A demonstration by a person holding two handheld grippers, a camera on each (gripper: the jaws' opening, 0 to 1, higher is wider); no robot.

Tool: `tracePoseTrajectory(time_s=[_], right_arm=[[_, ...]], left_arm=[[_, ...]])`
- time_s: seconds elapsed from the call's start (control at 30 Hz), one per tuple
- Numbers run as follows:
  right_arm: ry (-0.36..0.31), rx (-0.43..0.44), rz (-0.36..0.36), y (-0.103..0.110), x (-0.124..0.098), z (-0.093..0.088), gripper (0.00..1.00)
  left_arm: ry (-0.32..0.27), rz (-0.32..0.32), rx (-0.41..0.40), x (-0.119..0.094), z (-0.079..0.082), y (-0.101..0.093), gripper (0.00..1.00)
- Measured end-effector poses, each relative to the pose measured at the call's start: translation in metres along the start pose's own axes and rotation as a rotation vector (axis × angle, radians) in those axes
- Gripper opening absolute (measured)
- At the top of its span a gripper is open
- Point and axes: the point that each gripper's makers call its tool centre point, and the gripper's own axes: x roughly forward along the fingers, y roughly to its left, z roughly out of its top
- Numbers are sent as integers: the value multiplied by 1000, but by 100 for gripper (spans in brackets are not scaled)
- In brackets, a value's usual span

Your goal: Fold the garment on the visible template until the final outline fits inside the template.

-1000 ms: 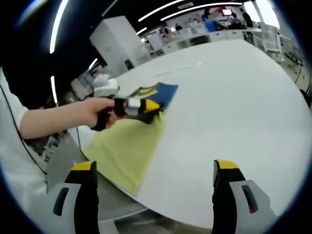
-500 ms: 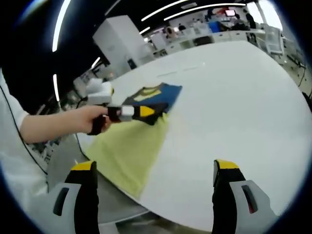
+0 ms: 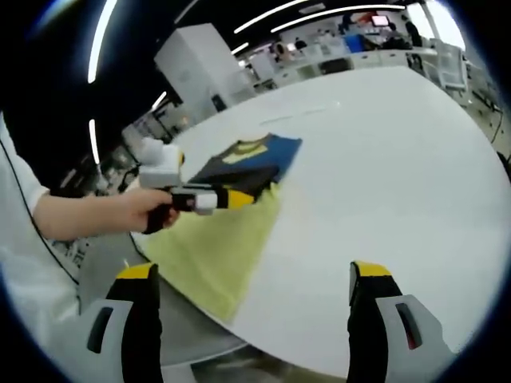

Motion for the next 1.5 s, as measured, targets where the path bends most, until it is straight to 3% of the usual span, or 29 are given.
tracePoseTrajectory(time_s=[0.07,0.23,0.5,0.73,1.0,1.27,1.5], right_arm=[[1,0,-2,-1,-1,-1,98],[5,4,-6,-2,-4,-4,98],[2,11,-13,-7,-9,-4,98],[-4,19,-20,-10,-10,-5,98],[-8,22,-19,-8,-10,-6,98],[-10,16,-15,-5,-8,-4,98],[-7,15,-12,-3,-8,-5,98]], left_arm=[[-3,22,44,2,1,1,22],[7,54,62,7,1,1,26],[12,123,128,11,4,11,17],[4,121,154,11,3,10,15],[0,75,73,4,-1,2,0],[9,68,1,-1,-6,0,0],[18,34,-49,-5,-12,-13,0]])
